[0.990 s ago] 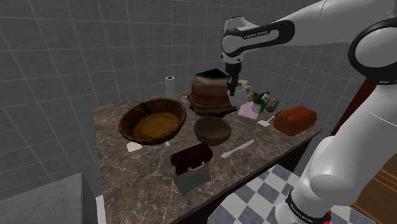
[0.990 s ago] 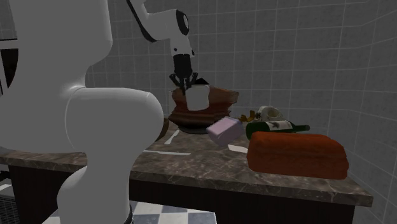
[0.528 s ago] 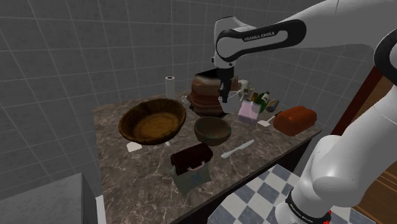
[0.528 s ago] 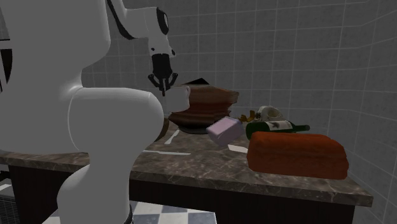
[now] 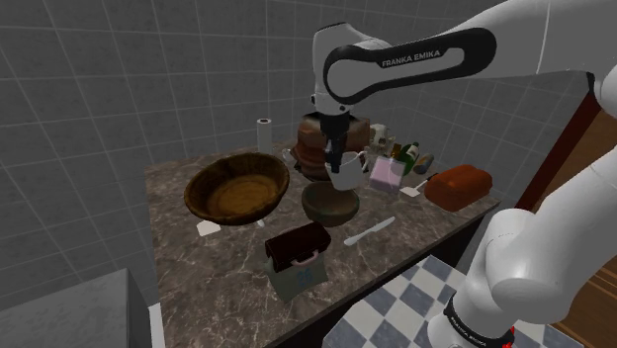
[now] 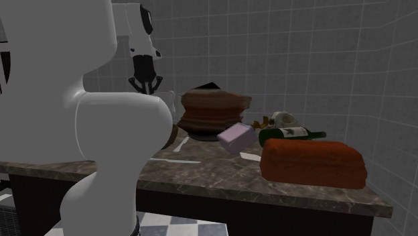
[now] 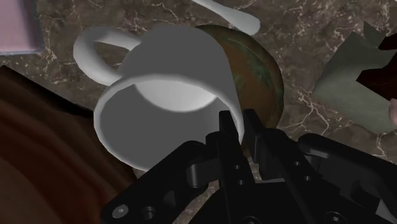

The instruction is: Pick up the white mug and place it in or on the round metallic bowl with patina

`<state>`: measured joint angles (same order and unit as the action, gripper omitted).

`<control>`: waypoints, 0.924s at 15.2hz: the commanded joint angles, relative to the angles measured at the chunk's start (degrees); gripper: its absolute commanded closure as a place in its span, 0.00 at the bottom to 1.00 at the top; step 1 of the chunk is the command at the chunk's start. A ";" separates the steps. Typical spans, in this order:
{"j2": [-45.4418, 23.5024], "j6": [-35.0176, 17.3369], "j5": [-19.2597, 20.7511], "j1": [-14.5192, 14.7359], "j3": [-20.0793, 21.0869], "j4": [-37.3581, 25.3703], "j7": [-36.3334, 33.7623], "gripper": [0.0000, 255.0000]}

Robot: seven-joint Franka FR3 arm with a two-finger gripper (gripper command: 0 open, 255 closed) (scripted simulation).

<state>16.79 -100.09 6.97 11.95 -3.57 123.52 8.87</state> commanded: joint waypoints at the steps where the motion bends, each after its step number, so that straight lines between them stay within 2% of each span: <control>1: -0.35 -0.96 -0.24 0.32 0.47 0.70 -0.90 1.00; 14: -2.75 -11.41 0.12 0.20 0.21 8.79 -1.80 1.00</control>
<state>14.29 -110.55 7.01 12.21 -3.27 131.64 7.03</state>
